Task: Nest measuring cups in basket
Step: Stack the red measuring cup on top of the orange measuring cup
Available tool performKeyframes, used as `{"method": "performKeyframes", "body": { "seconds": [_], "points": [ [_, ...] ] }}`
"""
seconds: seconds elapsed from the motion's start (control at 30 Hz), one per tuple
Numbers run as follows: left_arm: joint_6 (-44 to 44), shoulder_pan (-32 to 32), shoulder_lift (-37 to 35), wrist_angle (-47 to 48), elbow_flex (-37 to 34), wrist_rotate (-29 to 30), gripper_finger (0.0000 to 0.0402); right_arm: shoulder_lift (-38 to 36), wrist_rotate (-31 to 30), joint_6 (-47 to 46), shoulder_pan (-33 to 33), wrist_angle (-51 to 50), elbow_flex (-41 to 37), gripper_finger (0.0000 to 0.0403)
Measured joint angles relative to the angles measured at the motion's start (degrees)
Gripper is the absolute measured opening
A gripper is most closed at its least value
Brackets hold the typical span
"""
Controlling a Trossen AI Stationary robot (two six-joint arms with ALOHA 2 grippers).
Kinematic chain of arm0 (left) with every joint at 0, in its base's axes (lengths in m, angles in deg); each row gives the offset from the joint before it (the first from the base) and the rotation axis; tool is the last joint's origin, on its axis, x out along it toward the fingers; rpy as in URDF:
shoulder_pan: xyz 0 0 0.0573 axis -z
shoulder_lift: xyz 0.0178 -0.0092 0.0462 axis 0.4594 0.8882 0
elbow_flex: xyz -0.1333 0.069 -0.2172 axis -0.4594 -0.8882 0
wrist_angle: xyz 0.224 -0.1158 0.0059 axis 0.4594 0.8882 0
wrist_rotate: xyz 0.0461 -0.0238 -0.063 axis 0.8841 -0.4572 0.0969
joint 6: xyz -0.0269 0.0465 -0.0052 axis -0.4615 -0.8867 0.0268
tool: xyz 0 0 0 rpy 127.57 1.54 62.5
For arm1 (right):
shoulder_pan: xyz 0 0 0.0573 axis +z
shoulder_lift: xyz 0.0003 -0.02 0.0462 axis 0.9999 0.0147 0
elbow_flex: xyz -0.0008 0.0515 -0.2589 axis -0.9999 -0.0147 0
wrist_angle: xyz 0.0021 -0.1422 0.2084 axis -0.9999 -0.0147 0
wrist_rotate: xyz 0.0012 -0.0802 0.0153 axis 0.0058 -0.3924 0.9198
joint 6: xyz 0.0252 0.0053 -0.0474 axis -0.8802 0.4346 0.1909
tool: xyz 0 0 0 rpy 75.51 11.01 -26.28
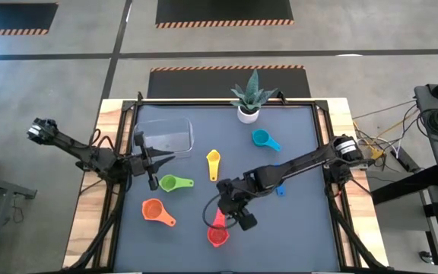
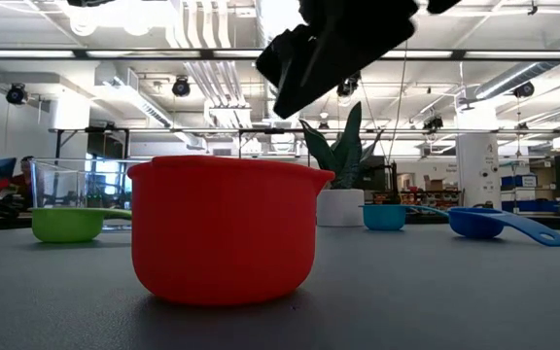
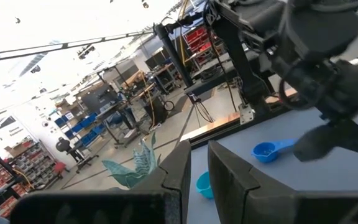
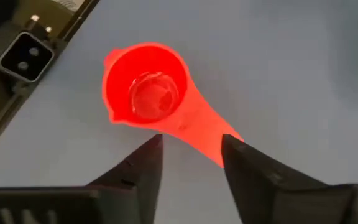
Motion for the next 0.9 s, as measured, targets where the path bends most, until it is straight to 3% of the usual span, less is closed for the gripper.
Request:
{"method": "performKeyframes", "body": {
  "seconds": [0.13,0.43,0.63,0.77,0.9],
  "points": [
    [-0.1,0.0,0.1,-0.2,0.0,0.0,0.0037,1.4,-0.8,0.0,0.3,4.1,0.0,0.0103],
    [-0.6,0.0,0.4,-0.6,0.0,-0.1,0.0037,4.3,0.2,10.2,-0.5,6.1,4.6,0.0094],
    [-0.6,0.0,0.4,-0.8,0.0,-0.1,0.0037,10.1,5.1,11.7,-0.4,5.2,11.0,0.0066],
    [-0.6,0.0,0.5,-0.9,0.0,-0.1,0.0037,14.4,10.7,11.1,-0.9,0.8,16.2,0.0074],
    [-0.6,0.0,0.6,-0.8,0.0,-0.1,0.0037,17.7,12.6,10.9,-1.3,-6.1,22.0,0.0108]
  ]
}}
